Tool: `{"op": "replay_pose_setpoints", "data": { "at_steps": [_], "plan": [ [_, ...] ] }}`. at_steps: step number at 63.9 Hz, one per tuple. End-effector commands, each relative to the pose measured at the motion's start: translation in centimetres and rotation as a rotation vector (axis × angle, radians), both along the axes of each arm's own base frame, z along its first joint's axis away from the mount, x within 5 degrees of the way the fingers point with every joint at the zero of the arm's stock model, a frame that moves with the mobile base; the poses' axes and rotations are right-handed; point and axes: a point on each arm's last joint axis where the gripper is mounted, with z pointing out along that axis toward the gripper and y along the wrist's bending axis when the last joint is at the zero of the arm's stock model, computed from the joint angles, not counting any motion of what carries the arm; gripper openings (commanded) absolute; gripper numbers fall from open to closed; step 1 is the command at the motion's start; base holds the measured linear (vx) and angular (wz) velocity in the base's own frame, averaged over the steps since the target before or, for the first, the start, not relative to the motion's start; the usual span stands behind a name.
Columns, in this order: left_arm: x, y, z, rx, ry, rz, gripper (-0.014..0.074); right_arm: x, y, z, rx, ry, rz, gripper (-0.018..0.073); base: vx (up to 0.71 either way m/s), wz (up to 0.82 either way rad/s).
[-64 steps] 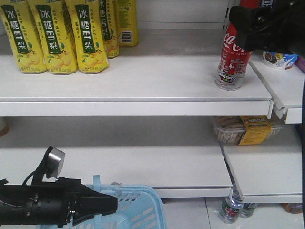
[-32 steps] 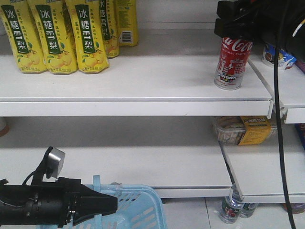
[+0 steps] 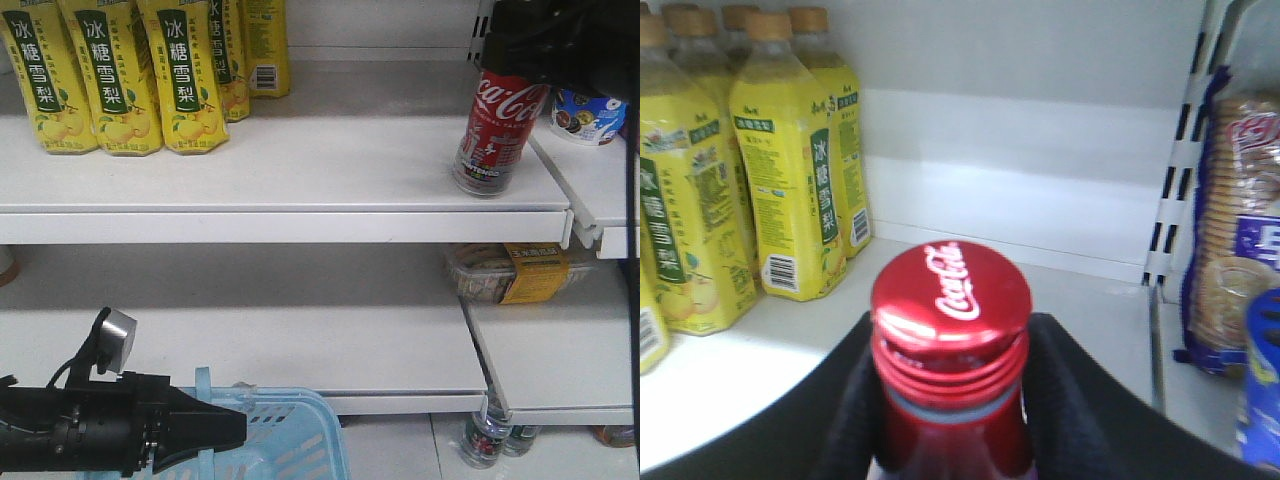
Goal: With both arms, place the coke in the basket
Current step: 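Lift the bottle off the shelf and lower it toward the basket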
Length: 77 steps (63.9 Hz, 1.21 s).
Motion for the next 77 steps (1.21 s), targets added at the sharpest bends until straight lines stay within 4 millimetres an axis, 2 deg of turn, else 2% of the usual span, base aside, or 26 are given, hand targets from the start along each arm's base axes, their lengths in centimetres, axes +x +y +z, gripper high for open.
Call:
{"op": "replay_pose_setpoints", "data": {
  "at_steps": [1,17,23,30,35,46,56,77],
  "plan": [
    [0.2,-0.3,2.0,-0.132,-0.046,0.025,-0.0006,-3.2,-1.1,4.3,0.053,-0.203,0.005,-0.0007,0.0,0.0],
    [0.2,-0.3,2.0,-0.132,-0.046,0.025,-0.0006,-7.9,-2.7,6.2,0.075,-0.236,-0.002,-0.0003,0.0,0.0],
    [0.2,-0.3,2.0,-0.132,-0.046,0.025,-0.0006,-9.1,-3.1,6.0,0.074,-0.178,0.0,-0.0002,0.0,0.0],
    [0.2,-0.3,2.0,-0.132,-0.046,0.025,-0.0006,-9.9,-3.0,4.8,0.041,-0.118,0.029,-0.0002,0.0,0.0],
    [0.2,-0.3,2.0,-0.132,-0.046,0.025,-0.0006,-10.2,-2.6,2.9,0.065,-0.064,0.088,-0.0002,0.0,0.0],
    [0.2,-0.3,2.0,-0.132,-0.046,0.025,-0.0006,-10.2,-1.2,-2.6,0.124,0.08,0.225,-0.0002,0.0,0.0],
    [0.2,-0.3,2.0,-0.132,-0.046,0.025,-0.0006,-10.1,0.0,-6.9,0.245,0.196,0.325,-0.0002,0.0,0.0],
    [0.2,-0.3,2.0,-0.132,-0.046,0.025,-0.0006,-8.9,1.9,-13.6,0.39,0.364,0.453,-0.0002,0.0,0.0]
  ]
}}
